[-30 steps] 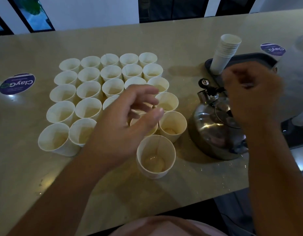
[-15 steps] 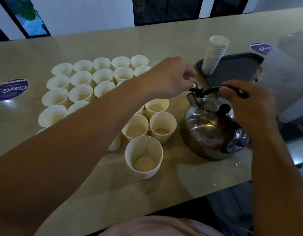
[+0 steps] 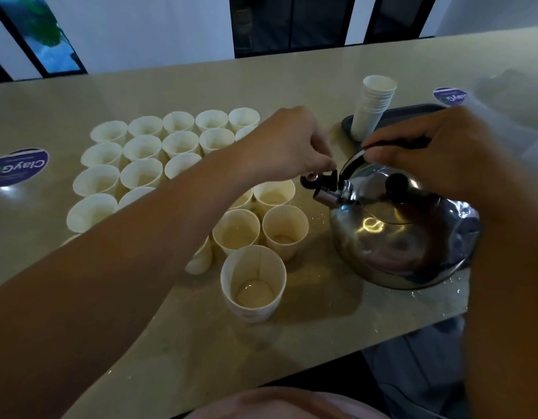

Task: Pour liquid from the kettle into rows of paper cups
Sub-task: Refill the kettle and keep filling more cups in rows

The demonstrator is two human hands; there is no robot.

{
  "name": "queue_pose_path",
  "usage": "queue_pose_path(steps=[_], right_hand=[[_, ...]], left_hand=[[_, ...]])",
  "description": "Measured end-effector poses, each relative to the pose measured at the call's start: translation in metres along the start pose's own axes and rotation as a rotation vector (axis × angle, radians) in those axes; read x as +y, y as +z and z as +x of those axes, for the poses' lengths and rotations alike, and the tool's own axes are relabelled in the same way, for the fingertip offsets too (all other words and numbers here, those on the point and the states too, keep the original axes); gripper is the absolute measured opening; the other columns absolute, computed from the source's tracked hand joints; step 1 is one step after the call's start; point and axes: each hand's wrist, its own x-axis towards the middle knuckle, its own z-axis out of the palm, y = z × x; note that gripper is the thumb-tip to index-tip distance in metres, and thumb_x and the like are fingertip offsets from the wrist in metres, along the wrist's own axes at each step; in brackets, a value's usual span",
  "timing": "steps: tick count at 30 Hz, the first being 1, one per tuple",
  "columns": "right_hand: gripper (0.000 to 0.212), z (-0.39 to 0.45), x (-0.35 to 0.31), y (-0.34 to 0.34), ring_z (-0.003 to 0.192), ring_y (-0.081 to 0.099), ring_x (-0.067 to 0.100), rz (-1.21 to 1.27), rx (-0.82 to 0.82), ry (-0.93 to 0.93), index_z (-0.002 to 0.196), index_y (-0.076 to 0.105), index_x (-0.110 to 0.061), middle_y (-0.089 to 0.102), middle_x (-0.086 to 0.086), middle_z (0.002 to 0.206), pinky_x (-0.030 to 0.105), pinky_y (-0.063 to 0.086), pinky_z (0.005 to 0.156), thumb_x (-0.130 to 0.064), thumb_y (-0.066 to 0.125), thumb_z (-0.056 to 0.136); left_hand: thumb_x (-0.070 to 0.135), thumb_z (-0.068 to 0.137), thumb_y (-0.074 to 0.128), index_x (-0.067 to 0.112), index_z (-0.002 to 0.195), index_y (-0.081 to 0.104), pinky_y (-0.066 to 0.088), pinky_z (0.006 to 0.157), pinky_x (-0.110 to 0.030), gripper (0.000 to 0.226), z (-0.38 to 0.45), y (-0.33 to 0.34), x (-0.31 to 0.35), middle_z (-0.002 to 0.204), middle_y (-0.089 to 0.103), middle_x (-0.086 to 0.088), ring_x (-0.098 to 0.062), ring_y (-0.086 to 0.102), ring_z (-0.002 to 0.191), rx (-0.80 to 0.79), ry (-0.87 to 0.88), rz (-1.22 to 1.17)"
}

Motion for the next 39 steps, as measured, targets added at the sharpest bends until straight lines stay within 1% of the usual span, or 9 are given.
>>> queue_pose_path(steps=[5, 10, 15, 23, 28, 30, 32, 35, 39], right_hand=[[0.019, 0.006, -0.022, -0.002, 0.084, 0.058, -0.015, -0.075, -0.111, -0.071, 0.093, 0.068, -0.053, 0.059, -0.037, 0.087, 0.012, 0.037, 0.073, -0.042, 0.076, 0.081], [0.019, 0.011, -0.031, 0.0, 0.076, 0.053, -0.028, -0.11, -0.177, -0.102, 0.101, 0.076, -0.04, 0.059, -0.038, 0.081, 0.006, 0.035, 0.067, -0.039, 0.077, 0.082], [0.018, 0.017, -0.041, 0.002, 0.087, 0.056, -0.023, -0.161, -0.225, -0.159, 0.101, 0.078, -0.038, 0.064, -0.033, 0.085, 0.006, 0.037, 0.067, -0.038, 0.077, 0.083], [0.013, 0.028, -0.052, 0.006, 0.088, 0.058, -0.009, -0.264, -0.277, -0.236, 0.094, 0.076, -0.045, 0.061, -0.036, 0.085, 0.007, 0.033, 0.082, -0.045, 0.076, 0.081], [0.015, 0.03, -0.055, 0.007, 0.09, 0.059, -0.008, -0.281, -0.292, -0.25, 0.097, 0.076, -0.044, 0.058, -0.038, 0.081, 0.006, 0.03, 0.075, -0.044, 0.076, 0.082], [0.015, 0.031, -0.056, 0.007, 0.103, 0.056, -0.002, -0.281, -0.295, -0.258, 0.097, 0.076, -0.044, 0.056, -0.038, 0.08, 0.003, 0.026, 0.075, -0.044, 0.075, 0.083], [0.016, 0.031, -0.057, 0.007, 0.117, 0.053, 0.005, -0.285, -0.302, -0.26, 0.098, 0.076, -0.043, 0.058, -0.035, 0.081, 0.008, 0.027, 0.079, -0.045, 0.075, 0.082], [0.015, 0.032, -0.06, 0.007, 0.12, 0.055, 0.012, -0.294, -0.322, -0.253, 0.096, 0.076, -0.044, 0.059, -0.034, 0.079, 0.021, 0.031, 0.088, -0.046, 0.076, 0.081], [0.013, 0.033, -0.06, 0.006, 0.117, 0.054, 0.011, -0.3, -0.341, -0.257, 0.093, 0.076, -0.044, 0.058, -0.034, 0.077, 0.017, 0.032, 0.084, -0.046, 0.076, 0.08]], left_hand=[[0.028, 0.084, 0.079, 0.026, 0.101, 0.079, 0.059, 0.08, -0.027, 0.017, -0.006, -0.005, -0.005, 0.087, 0.076, 0.009, -0.001, 0.071, 0.077, -0.035, -0.018, -0.05], [0.025, 0.084, 0.079, 0.027, 0.095, 0.08, 0.059, 0.085, -0.036, 0.012, -0.015, -0.009, -0.009, 0.082, 0.077, 0.005, -0.008, 0.072, 0.078, -0.107, -0.024, -0.082], [0.023, 0.083, 0.079, 0.028, 0.091, 0.081, 0.057, 0.081, -0.035, 0.01, -0.02, -0.014, -0.013, 0.078, 0.076, 0.002, -0.019, 0.071, 0.082, -0.139, -0.031, -0.099], [0.02, 0.084, 0.078, 0.031, 0.09, 0.08, 0.055, 0.069, -0.021, 0.014, -0.023, -0.015, -0.019, 0.08, 0.076, 0.004, -0.015, 0.07, 0.081, -0.158, -0.043, -0.106], [0.018, 0.084, 0.078, 0.03, 0.091, 0.08, 0.056, 0.072, -0.023, 0.014, -0.025, -0.016, -0.02, 0.08, 0.076, 0.004, -0.015, 0.07, 0.081, -0.165, -0.041, -0.123], [0.016, 0.084, 0.077, 0.028, 0.092, 0.08, 0.055, 0.069, -0.021, 0.015, -0.025, -0.017, -0.02, 0.08, 0.076, 0.004, -0.015, 0.07, 0.081, -0.171, -0.036, -0.129], [0.015, 0.084, 0.077, 0.027, 0.093, 0.08, 0.055, 0.07, -0.022, 0.015, -0.025, -0.018, -0.02, 0.08, 0.077, 0.003, -0.017, 0.07, 0.082, -0.175, -0.034, -0.135], [0.015, 0.084, 0.078, 0.027, 0.092, 0.08, 0.056, 0.074, -0.027, 0.015, -0.025, -0.017, -0.02, 0.08, 0.077, 0.002, -0.018, 0.071, 0.083, -0.18, -0.029, -0.137], [0.015, 0.083, 0.078, 0.029, 0.09, 0.08, 0.051, 0.064, -0.016, 0.015, -0.025, -0.016, -0.02, 0.076, 0.076, 0.006, -0.01, 0.069, 0.072, -0.182, -0.02, -0.146]])
